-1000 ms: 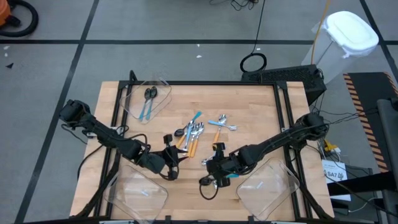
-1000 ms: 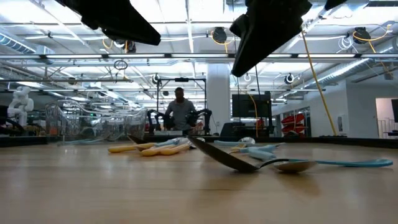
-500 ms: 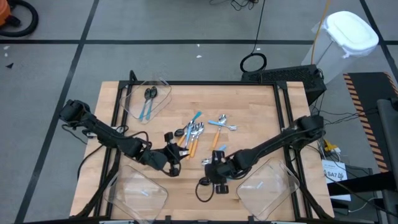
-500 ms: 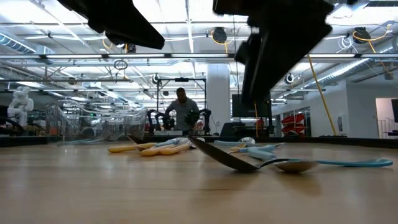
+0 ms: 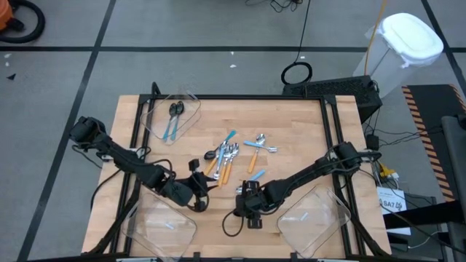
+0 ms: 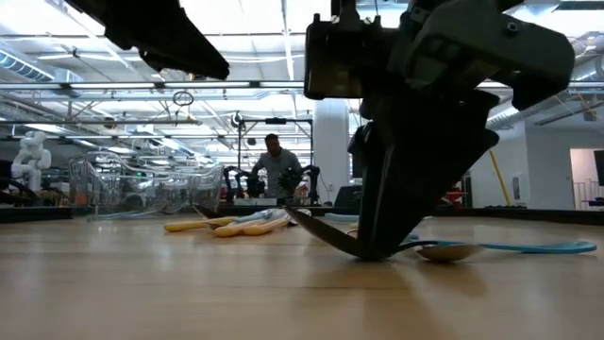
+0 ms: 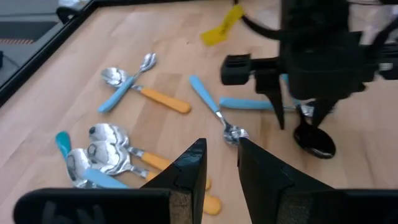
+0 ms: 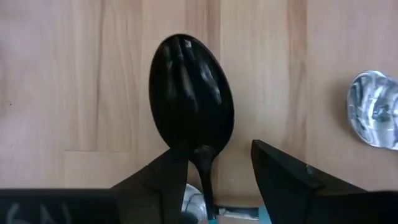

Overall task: Sort silverware by color (type)
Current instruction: Put the blue spoon into the top left transparent bin

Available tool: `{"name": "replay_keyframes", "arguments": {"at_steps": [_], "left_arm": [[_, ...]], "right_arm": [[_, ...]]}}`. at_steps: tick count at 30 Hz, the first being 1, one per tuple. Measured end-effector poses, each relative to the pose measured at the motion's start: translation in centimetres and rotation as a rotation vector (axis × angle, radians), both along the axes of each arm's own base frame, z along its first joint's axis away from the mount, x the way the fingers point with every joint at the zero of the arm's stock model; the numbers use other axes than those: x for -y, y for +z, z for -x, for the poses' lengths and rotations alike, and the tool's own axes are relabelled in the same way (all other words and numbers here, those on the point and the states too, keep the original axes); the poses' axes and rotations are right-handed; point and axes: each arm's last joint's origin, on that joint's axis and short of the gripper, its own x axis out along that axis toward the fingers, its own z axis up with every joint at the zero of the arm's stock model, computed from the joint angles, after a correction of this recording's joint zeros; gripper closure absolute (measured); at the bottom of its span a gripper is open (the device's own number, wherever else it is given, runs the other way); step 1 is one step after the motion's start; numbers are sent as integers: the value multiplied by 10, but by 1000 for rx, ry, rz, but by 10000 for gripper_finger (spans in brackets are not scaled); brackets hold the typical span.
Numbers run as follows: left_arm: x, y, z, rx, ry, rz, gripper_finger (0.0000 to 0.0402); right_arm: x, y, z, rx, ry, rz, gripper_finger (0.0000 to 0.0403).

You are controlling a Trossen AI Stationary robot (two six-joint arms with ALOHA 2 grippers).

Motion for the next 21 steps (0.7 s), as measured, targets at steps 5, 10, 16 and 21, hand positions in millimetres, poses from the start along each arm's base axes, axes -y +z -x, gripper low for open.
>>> {"name": "replay_keyframes", "arguments": {"at_steps": [5, 10, 16, 21], "left_arm": [[-8, 0, -4, 2, 39, 14, 309], [-20, 1, -10, 6, 70, -8, 309], [-36, -1, -15, -7, 128, 24, 309], [-39, -2, -16, -22, 119, 41, 309]], "right_arm": [[2, 0, 0, 5, 42, 25, 233], [17, 0, -6, 42, 28, 151, 233], [33, 0, -12, 45, -1, 172, 234], [29, 10, -11, -13, -15, 150, 234]]}}
